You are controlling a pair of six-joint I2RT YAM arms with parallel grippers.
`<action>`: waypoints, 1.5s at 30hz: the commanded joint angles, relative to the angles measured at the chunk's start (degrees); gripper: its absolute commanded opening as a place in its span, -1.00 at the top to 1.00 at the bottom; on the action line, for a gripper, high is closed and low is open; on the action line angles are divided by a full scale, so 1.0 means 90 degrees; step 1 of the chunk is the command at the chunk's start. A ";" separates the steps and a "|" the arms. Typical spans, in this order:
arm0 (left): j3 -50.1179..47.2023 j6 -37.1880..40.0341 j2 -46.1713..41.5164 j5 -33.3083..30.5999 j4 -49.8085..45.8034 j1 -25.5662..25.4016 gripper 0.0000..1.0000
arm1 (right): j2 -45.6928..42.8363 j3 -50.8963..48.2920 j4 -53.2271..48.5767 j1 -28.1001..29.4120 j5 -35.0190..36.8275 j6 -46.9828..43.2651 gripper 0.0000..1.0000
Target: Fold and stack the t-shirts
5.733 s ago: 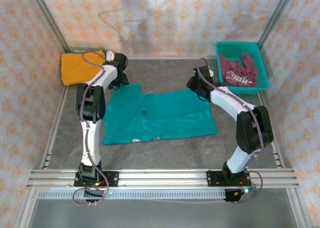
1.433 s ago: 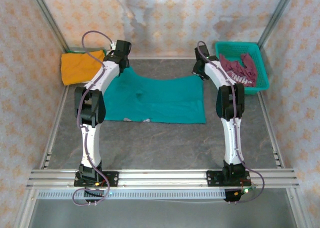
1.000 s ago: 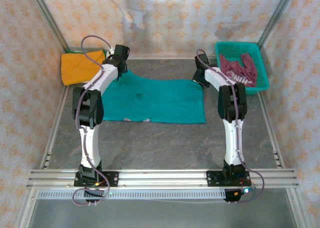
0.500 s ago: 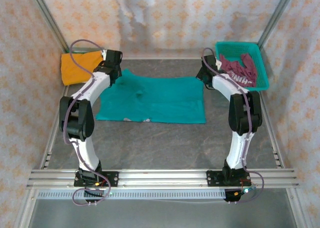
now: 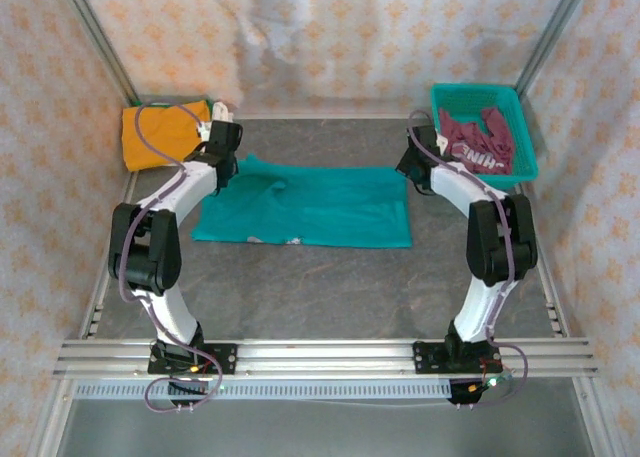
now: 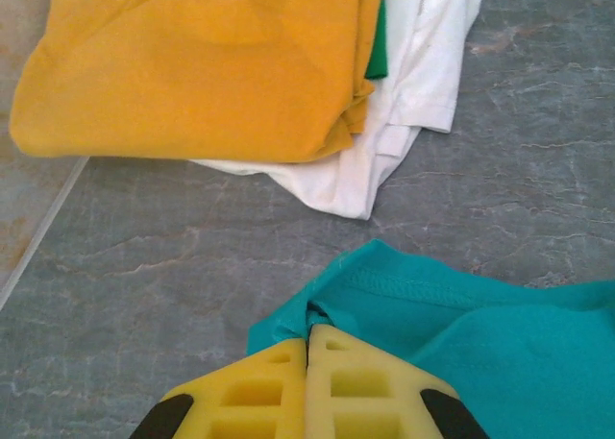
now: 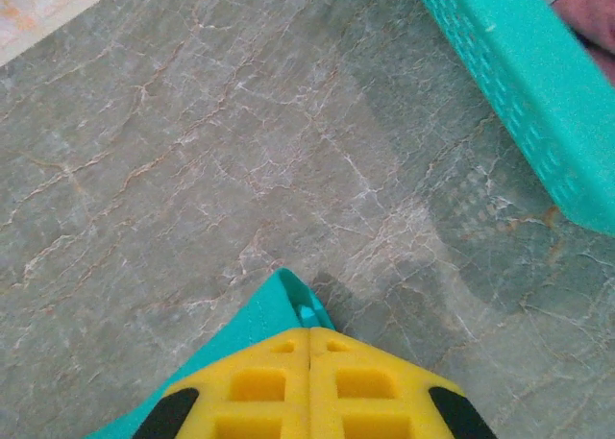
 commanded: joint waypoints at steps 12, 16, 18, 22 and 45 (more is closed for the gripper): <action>-0.1083 -0.1155 -0.0585 -0.0781 -0.0590 -0.0040 1.00 | -0.0191 -0.0820 -0.0046 0.0003 -0.0280 0.0100 1.00; -0.1786 -0.1235 -0.1261 -0.0489 -0.0371 -0.0050 0.36 | -0.0636 -0.1237 -0.0049 0.0005 -0.0336 0.0197 0.63; -0.2041 -0.1358 -0.1629 -0.0377 -0.0418 -0.0094 0.26 | -0.0843 -0.1271 -0.0254 0.0015 -0.0444 0.0179 0.48; -0.2175 -0.1125 -0.1988 0.0110 -0.0219 -0.0134 0.02 | -0.1156 -0.1214 -0.0518 0.0058 -0.0462 0.0286 0.24; 0.1132 -0.0360 0.1570 0.1599 -0.1177 -0.0432 0.10 | -0.0258 -0.0233 -0.0473 0.0667 -0.0593 0.0116 0.17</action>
